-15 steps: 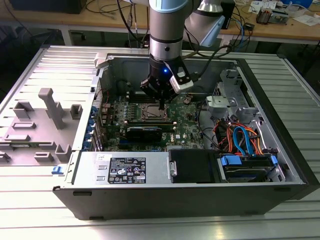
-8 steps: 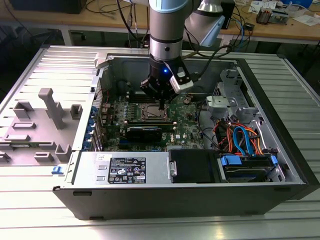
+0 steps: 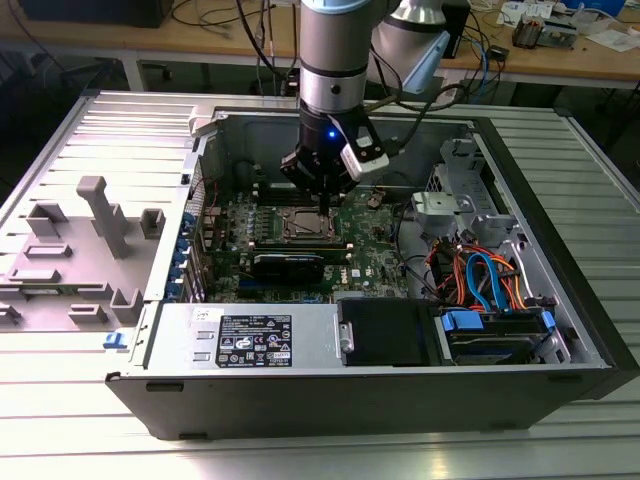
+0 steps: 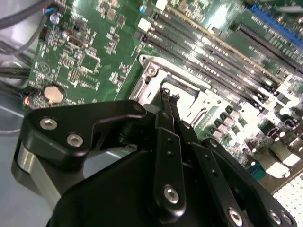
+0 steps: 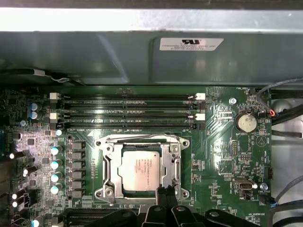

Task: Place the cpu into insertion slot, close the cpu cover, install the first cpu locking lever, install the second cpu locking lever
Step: 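Install the second cpu locking lever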

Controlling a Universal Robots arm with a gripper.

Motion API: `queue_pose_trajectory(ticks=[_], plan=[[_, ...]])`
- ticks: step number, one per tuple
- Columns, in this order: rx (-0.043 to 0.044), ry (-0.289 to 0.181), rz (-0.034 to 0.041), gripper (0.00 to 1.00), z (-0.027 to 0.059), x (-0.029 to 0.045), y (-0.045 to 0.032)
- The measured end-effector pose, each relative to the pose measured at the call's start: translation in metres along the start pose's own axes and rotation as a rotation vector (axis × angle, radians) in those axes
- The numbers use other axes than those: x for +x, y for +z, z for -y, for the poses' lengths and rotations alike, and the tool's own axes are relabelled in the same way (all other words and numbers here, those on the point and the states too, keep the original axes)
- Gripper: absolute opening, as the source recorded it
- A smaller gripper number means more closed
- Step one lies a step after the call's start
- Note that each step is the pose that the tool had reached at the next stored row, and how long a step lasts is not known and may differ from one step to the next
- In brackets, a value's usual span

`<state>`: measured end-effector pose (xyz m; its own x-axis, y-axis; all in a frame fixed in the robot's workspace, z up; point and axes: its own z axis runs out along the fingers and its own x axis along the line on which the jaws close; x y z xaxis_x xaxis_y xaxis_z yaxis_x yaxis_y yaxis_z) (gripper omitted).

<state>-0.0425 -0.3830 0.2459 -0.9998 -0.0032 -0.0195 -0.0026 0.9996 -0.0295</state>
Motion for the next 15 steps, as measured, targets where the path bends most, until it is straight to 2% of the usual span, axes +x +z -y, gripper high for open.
queue_pose_trajectory(ticks=[2, 6, 9, 12, 15], plan=[[-0.0001, 0.000, -0.0022, 0.11, 0.0033, 0.0000, 0.0001], [-0.0001, 0.000, -0.0063, 0.11, 0.0184, 0.0002, 0.0007], [0.0000, 0.000, -0.0070, 0.11, 0.0231, 0.0033, 0.0011], [-0.0002, 0.000, -0.0070, 0.11, 0.0253, 0.0108, 0.0017], [-0.0001, -0.001, -0.0071, 0.11, 0.0253, 0.0119, 0.0017]])
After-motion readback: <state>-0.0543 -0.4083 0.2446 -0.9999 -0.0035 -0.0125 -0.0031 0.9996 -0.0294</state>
